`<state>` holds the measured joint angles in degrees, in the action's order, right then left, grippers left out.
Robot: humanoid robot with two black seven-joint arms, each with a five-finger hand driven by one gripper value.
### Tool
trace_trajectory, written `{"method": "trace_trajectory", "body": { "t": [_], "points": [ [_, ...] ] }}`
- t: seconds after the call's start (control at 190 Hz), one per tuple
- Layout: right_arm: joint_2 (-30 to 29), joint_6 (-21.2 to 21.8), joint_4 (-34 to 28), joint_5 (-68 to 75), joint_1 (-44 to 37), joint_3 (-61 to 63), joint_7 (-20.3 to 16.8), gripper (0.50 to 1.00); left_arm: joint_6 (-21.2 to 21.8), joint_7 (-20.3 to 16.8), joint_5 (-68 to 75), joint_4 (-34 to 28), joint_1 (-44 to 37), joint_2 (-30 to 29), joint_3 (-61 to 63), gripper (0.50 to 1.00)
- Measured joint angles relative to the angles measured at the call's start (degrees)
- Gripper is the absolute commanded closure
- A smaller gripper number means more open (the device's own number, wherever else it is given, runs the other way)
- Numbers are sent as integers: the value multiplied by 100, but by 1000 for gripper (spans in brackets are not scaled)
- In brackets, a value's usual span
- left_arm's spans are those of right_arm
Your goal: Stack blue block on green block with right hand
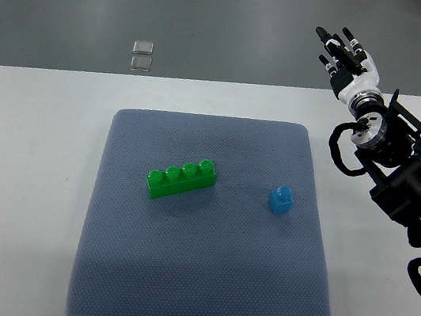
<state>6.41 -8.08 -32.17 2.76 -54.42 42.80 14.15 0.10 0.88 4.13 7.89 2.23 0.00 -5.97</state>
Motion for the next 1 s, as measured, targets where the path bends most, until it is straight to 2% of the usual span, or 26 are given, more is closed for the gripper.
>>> {"method": "trace_trajectory", "body": {
  "t": [0.998],
  "points": [
    [74, 20, 0, -20, -24, -31, 9, 581, -2, 0, 9, 7, -83, 0, 47, 500]
  ]
}}
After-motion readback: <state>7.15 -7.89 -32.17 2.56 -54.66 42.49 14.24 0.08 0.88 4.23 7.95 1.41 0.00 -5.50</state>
